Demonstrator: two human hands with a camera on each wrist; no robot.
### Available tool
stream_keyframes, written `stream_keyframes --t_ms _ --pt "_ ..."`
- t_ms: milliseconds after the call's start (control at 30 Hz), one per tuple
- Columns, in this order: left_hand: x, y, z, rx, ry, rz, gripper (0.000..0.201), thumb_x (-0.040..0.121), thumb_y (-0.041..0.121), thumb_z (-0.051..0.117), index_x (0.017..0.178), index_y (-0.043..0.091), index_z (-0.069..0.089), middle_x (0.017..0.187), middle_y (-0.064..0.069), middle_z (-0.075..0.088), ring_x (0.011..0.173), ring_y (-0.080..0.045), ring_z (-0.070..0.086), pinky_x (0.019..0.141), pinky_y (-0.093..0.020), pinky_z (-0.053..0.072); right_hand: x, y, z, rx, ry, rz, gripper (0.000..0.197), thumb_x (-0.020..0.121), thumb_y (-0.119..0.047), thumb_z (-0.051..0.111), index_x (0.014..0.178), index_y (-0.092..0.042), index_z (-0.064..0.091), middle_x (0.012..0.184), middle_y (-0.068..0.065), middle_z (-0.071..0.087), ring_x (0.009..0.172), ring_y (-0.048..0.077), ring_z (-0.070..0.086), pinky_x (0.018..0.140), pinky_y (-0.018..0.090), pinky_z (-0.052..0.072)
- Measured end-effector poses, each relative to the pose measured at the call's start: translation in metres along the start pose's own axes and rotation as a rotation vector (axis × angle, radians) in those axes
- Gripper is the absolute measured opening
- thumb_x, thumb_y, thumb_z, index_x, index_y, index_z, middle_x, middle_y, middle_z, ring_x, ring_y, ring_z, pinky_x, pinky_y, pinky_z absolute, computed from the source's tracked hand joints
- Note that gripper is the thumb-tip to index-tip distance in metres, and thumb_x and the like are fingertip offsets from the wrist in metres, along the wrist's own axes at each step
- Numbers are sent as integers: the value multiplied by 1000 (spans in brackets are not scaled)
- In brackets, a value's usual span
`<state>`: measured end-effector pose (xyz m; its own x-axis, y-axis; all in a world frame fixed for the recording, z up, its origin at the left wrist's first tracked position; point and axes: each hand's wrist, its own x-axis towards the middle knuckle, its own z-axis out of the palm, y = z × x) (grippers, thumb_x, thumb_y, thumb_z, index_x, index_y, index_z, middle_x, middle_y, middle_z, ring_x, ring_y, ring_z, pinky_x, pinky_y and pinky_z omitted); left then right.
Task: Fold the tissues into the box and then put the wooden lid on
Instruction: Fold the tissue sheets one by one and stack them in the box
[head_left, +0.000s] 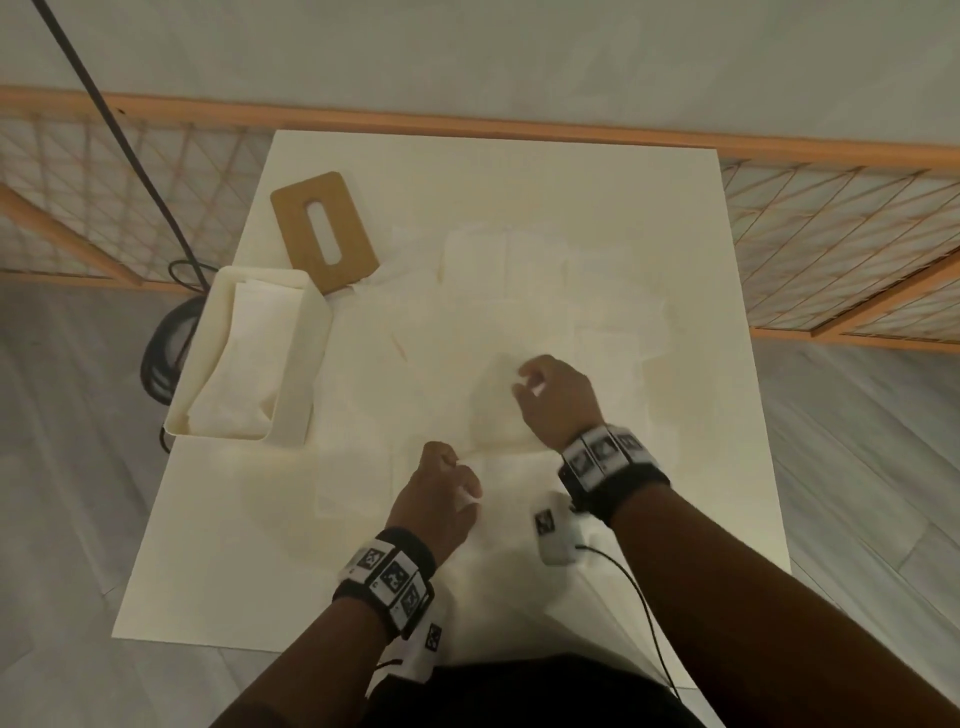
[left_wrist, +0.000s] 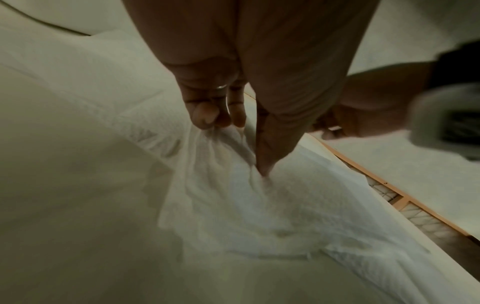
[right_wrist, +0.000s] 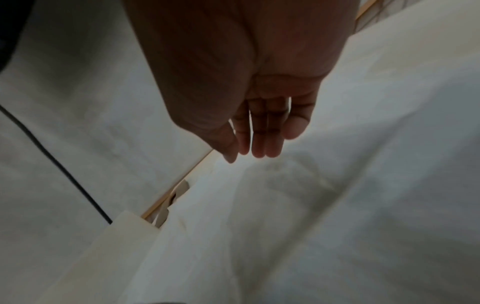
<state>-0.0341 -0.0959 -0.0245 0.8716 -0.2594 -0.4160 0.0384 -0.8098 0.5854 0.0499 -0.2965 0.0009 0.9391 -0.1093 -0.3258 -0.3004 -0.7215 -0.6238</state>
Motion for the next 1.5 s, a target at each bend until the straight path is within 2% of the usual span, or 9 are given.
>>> stream_keyframes --t_ms 200,467,600,767,900,1000,1167,1333,1500 --pt "2 3 -4 67 -47 36 12 87 22 71 98 22 66 136 7 31 108 -14 54 81 -18 41 62 -54 28 -250 -146 146 60 89 -56 69 128 -13 55 126 8 65 117 31 63 94 39 50" --pt "3 -8 -7 3 5 95 20 88 29 72 104 22 63 138 8 29 114 -17 56 85 -20 45 65 -49 16 -51 -74 178 21 94 -46 65 89 -25 64 92 -5 63 86 18 55 77 26 40" --pt "10 3 -24 -28 300 74 54 81 35 78 126 25 50 149 4 27 131 -21 39 106 -33 42 41 -47 -7 230 -61 126 31 95 -40 65 94 -9 68 88 0 68 81 17 61 66 26 45" --pt "41 28 -55 44 375 34 117 70 54 84 157 24 13 169 -2 0 152 -29 15 113 -50 28 2 -58 -40 730 -174 105 20 94 -27 66 89 -8 65 89 1 67 92 20 63 92 42 51" --pt "50 57 -67 -134 360 182 67 94 27 66 153 23 34 154 2 45 132 -20 52 109 -38 46 -23 -61 -68 1029 -326 38 16 103 -23 55 96 -11 65 105 5 71 109 21 67 99 43 49" --pt "41 70 -82 -601 285 8 27 103 14 54 128 16 63 119 0 70 112 -21 66 99 -33 50 -26 -40 -81 1044 -169 77 25 100 -41 56 99 -18 66 124 6 69 126 17 61 104 44 46" --pt "13 83 -108 -1613 2 -159 38 84 8 64 122 2 69 123 -17 70 116 -36 66 104 -49 48 -26 0 -76 947 -301 199 70 81 -71 62 134 -26 59 141 -4 61 134 14 54 112 43 41" --pt "2 85 -117 -1624 -111 -147 37 89 13 47 105 5 79 111 -14 74 98 -31 72 88 -42 53 -39 2 -68 1255 -638 162 64 96 -38 64 150 -8 46 150 16 53 140 33 49 118 53 35" --pt "17 55 -112 -1173 80 -164 25 89 16 70 113 12 73 107 -9 76 105 -33 68 88 -44 57 -41 0 -78 1264 -398 126 61 94 -8 67 149 -15 41 137 16 64 127 39 60 102 49 53"
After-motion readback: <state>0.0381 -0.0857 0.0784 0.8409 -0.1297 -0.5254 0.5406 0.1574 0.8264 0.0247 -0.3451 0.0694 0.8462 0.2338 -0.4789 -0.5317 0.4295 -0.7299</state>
